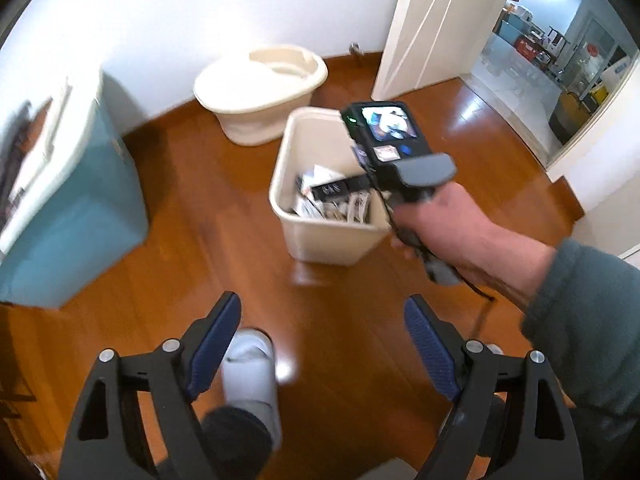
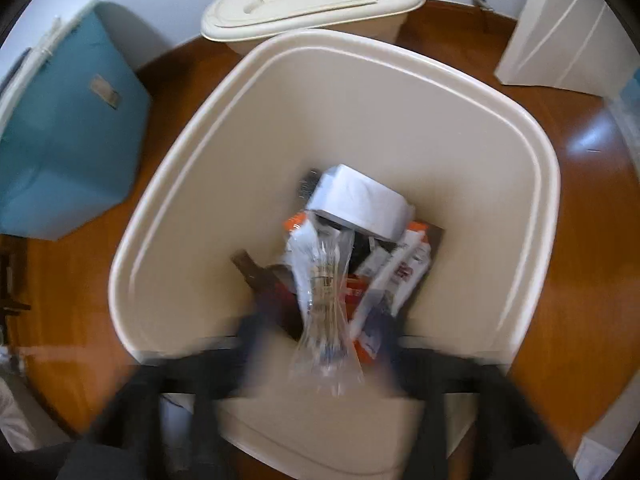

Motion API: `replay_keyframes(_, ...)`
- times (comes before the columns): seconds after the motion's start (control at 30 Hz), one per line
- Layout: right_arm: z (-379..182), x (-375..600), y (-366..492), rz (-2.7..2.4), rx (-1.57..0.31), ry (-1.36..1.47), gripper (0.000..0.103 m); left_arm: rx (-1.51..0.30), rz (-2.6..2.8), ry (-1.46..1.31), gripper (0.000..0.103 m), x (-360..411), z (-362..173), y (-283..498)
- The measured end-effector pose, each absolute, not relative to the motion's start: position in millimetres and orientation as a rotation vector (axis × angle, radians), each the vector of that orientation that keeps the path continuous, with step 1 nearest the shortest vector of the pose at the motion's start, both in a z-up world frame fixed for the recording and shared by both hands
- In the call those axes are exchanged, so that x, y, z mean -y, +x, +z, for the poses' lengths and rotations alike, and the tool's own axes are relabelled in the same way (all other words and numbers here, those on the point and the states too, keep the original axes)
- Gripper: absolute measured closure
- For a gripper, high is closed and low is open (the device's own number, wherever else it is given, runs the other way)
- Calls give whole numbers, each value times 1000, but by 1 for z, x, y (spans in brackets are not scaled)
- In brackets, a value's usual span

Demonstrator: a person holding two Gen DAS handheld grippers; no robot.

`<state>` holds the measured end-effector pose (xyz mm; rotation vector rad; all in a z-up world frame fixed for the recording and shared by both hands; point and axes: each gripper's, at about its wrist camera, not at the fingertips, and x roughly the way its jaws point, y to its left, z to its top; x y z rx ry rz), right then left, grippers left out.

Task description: Collect trash

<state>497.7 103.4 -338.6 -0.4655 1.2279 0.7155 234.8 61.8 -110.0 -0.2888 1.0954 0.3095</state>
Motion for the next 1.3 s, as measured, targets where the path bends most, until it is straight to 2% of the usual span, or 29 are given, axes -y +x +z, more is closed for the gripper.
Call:
replay_keyframes(0.1,-304,-87,483,728,-1195,-421,1,-1056,330,-257,19,-63,-105,235)
replay_keyframes(0.3,-187,-7,408,737,-1031,-254,0,-965,389,-133,19,-55,-73,213)
replay_keyframes(0.5,-96,97,277,695,-818,-266,0,-801,488,-72,19,-31,-17,142)
replay_keyframes(0.6,-61,141,202,680,-676,-306,0,-783,454,-95,19,-12,-4,102)
replay_keyframes(0.93,-50,214,63,702,-793,-249,0,-870,351,-188,19,40,-14,14)
replay_keyframes(1.3,-48,234,13,731,-782,-245,0,-815,345,-77,19,63,14,-24)
